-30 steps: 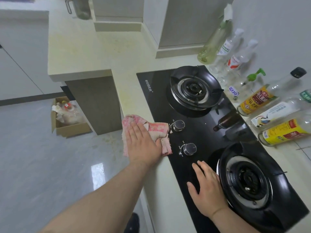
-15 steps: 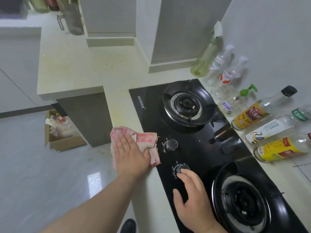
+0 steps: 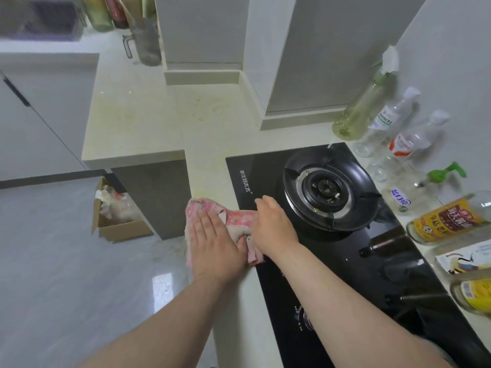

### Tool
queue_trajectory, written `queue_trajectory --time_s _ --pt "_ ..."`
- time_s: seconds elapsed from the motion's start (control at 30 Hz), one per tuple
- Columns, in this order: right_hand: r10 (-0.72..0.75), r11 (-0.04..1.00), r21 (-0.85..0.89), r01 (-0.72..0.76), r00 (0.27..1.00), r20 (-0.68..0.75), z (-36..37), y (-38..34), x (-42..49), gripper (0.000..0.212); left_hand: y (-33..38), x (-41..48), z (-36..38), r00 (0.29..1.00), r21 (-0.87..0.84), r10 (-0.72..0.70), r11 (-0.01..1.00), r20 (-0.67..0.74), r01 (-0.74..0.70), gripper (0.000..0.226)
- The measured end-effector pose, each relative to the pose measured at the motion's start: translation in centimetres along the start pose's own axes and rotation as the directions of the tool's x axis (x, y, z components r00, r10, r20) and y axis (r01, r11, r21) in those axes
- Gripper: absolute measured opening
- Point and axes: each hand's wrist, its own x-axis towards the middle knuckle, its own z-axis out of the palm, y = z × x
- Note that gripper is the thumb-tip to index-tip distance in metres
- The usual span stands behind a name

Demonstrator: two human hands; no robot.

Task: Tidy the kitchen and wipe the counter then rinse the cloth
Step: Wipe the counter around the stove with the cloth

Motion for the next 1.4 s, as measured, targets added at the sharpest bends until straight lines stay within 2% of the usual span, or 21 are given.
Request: queue_trajectory --time_s 0.17,0.4,0.7,1.0,1.17,1.27,1.4 --pt "0.064 0.998 0.007 -0.064 0.992 -0.106 0.6 2.0 4.3 0.048 -0.1 2.2 -0.5 1.0 -0.001 0.013 1.0 0.025 -0.013 0.091" --pt "0.095 0.993 -0.055 -0.106 0.981 -0.167 2.4 2.1 5.6 0.051 -0.7 4.4 0.1 0.999 -0.008 0.043 0.999 -0.001 -0.043 0.095" --pt "0.119 0.984 -0.111 -0.142 0.974 -0.191 2.8 2.2 5.9 0.051 -0.6 11.7 -1.8 0.995 0.054 0.021 0.998 0.098 -0.027 0.089" --pt "0.103 0.983 -0.13 -0.13 0.975 -0.195 2.9 2.4 5.9 0.051 -0.5 19.9 -3.2 0.995 0.106 0.004 0.994 0.096 -0.015 0.085" --pt "0.094 0.984 -0.132 -0.122 0.975 -0.202 2.9 2.4 5.9 0.051 -0.7 19.0 -3.1 0.993 0.094 0.038 0.994 0.108 -0.048 0.083" --pt "0.096 0.985 -0.124 -0.123 0.974 -0.204 3.0 2.5 5.9 0.051 -1.0 15.3 -2.3 0.991 0.071 0.082 0.993 0.108 -0.09 0.086" --pt "0.098 0.986 -0.114 -0.125 0.972 -0.214 3.0 2.4 6.0 0.051 -0.9 9.2 -1.5 0.988 0.102 0.063 0.992 0.144 -0.078 0.097"
